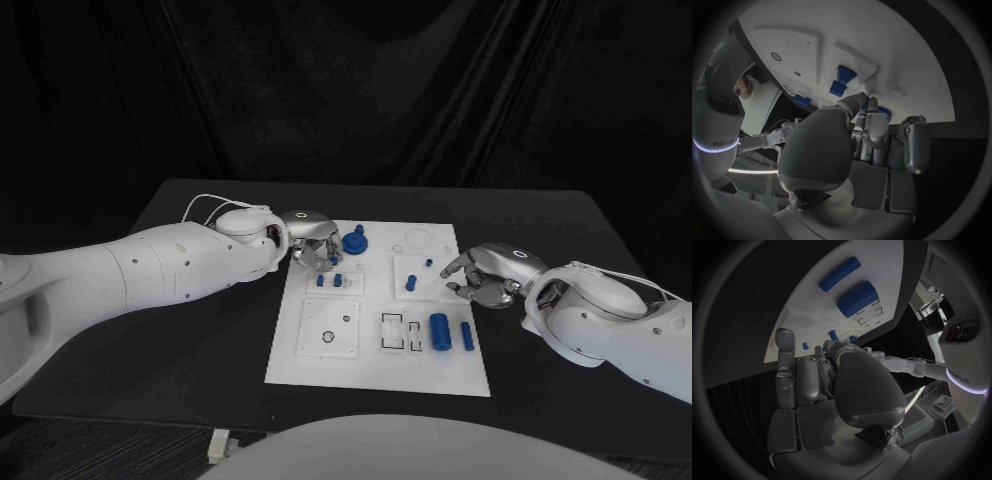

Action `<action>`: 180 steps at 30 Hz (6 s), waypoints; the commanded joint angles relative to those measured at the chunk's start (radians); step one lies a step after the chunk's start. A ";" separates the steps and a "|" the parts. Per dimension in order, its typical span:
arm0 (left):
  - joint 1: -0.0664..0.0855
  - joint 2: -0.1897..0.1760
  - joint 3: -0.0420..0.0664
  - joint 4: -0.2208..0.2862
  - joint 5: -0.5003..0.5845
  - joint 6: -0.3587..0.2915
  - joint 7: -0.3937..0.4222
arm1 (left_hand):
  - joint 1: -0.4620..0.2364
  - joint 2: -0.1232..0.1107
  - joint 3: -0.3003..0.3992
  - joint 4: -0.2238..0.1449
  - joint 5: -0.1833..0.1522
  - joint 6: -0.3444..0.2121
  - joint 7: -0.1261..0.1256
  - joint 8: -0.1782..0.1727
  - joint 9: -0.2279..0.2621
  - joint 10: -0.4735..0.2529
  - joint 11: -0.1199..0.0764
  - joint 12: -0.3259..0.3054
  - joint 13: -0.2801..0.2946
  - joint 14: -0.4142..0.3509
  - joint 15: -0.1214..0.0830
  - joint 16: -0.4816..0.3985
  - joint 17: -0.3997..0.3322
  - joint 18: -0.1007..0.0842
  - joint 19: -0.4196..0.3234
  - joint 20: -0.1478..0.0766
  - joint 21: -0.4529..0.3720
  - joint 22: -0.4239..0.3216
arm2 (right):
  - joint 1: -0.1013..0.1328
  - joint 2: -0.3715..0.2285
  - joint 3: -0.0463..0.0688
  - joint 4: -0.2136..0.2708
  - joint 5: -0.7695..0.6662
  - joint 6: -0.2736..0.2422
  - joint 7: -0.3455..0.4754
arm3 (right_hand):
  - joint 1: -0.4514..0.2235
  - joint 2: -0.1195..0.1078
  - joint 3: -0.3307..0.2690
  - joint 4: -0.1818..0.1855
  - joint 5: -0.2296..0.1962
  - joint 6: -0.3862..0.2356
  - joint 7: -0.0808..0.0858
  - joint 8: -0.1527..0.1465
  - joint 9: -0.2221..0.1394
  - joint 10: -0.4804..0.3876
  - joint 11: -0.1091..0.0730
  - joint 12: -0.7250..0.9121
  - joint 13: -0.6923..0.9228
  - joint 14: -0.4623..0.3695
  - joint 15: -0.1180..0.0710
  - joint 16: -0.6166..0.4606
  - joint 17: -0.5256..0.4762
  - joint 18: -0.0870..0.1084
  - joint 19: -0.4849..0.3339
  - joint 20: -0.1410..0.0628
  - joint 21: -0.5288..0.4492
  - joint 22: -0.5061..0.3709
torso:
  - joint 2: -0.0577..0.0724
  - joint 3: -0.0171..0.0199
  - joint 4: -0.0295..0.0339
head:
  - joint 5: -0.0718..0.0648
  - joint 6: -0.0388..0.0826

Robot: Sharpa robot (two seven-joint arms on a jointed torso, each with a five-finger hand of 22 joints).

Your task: Assemble the parts on the task board

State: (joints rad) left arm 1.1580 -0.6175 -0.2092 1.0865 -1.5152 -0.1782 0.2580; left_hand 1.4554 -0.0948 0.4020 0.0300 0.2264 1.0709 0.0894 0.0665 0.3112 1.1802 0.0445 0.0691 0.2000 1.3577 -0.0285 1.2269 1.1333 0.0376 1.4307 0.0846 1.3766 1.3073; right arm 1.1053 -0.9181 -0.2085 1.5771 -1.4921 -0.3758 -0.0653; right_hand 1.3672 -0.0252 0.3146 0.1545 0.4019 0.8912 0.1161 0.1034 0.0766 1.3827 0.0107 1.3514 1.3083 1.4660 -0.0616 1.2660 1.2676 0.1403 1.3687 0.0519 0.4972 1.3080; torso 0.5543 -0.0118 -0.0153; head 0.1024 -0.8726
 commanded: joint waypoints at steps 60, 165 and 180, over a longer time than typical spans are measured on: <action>0.086 -0.308 -0.003 0.391 1.459 0.248 0.635 | -0.309 0.160 -0.548 0.262 -0.143 -1.013 -0.229 -0.056 -0.300 -1.180 -0.136 -0.069 -0.200 -1.358 0.095 -1.227 -1.133 0.095 -1.432 0.129 -1.374 -1.276 | 0.232 0.030 0.001 -0.060 -0.283 0.036 -0.014 | 0.135 -0.192 -0.211 0.140 -0.227 -0.106 -0.107 -0.032 -0.008 -0.714 0.079 -1.144 -1.101 -0.027 0.034 -0.403 -0.400 0.032 0.007 0.024 -0.269 -0.028 | 0.013 -0.0105 0.0318 | -0.093 0.000; 0.033 -0.301 -0.004 0.441 1.485 0.377 0.560 | -0.155 0.361 -0.580 0.067 0.304 -0.861 -0.028 -0.017 -0.278 -1.180 -0.011 -0.059 -0.197 -1.356 0.210 -1.222 -1.131 0.141 -1.410 0.206 -1.361 -1.228 | 0.025 0.201 0.001 -0.323 -0.205 -0.006 0.118 | 0.177 -0.086 0.000 -0.045 -0.153 0.241 0.004 0.037 0.042 -0.191 0.047 -1.156 -1.241 -0.028 0.035 -0.353 -0.388 0.024 0.021 0.020 -0.202 0.047 | 0.018 -0.0224 0.0600 | -0.099 0.000; 0.033 -0.296 -0.004 0.436 1.485 0.380 0.533 | -0.161 0.367 -0.567 0.041 0.311 -0.847 -0.014 -0.009 -0.276 -1.180 0.000 -0.057 -0.196 -1.352 0.221 -1.213 -1.128 0.138 -1.400 0.208 -1.356 -1.215 | 0.093 0.142 0.001 -0.236 -0.205 -0.048 0.108 | 0.168 -0.084 0.000 -0.040 -0.163 0.239 0.004 0.033 0.043 -0.192 0.048 -1.166 -1.242 -0.027 0.036 -0.353 -0.388 0.023 0.020 0.020 -0.201 0.046 | 0.017 -0.0228 0.0615 | -0.095 0.000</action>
State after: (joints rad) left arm 1.1922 -0.9153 -0.2142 1.5218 -0.0375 0.1884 0.6779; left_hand 1.2953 0.2589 -0.1636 0.0769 0.5316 0.2146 0.0752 0.0521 0.0340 -0.0022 0.0375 0.0068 0.0025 0.0040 0.1863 0.0075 0.0044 0.1623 0.0245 0.2913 0.0147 0.0915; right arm 1.1927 -0.7726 -0.2081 1.3310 -1.6931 -0.3919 0.0551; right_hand 1.5436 -0.1071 0.3159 0.1143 0.2446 1.1257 0.1178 0.1369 0.1201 1.1815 0.0588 0.1905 0.0665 1.4373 -0.0225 0.9140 0.8790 0.1565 1.3901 0.0805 0.2950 1.3080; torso 0.5715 -0.0342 0.0450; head 0.0069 -0.8726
